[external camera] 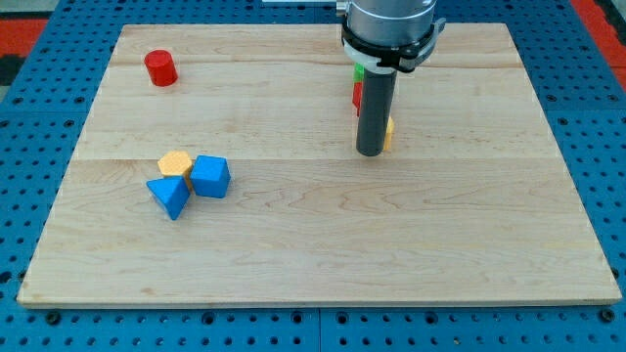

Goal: Move the blue cube with the yellow hexagon to the right of the blue triangle

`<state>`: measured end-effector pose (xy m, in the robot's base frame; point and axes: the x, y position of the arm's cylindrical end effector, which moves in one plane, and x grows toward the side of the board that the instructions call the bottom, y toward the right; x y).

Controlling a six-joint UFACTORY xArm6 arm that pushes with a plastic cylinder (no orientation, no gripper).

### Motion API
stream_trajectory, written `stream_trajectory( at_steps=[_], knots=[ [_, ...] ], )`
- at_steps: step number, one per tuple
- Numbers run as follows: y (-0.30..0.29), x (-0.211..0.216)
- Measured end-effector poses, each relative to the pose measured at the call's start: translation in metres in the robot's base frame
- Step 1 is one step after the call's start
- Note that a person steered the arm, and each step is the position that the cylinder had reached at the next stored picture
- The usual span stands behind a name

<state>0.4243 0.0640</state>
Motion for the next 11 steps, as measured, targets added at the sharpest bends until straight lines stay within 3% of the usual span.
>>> stream_trajectory(
  at_steps=[2, 3, 5, 6, 7, 10, 11],
  knots=[
    [0.002, -0.011],
    [-0.05, 0.021],
    [-0.26, 0.006],
    [-0.337, 0.026],
    [-0.314, 0.037],
    [-0.136, 0.037],
    [-0.165, 0.037]
  ],
)
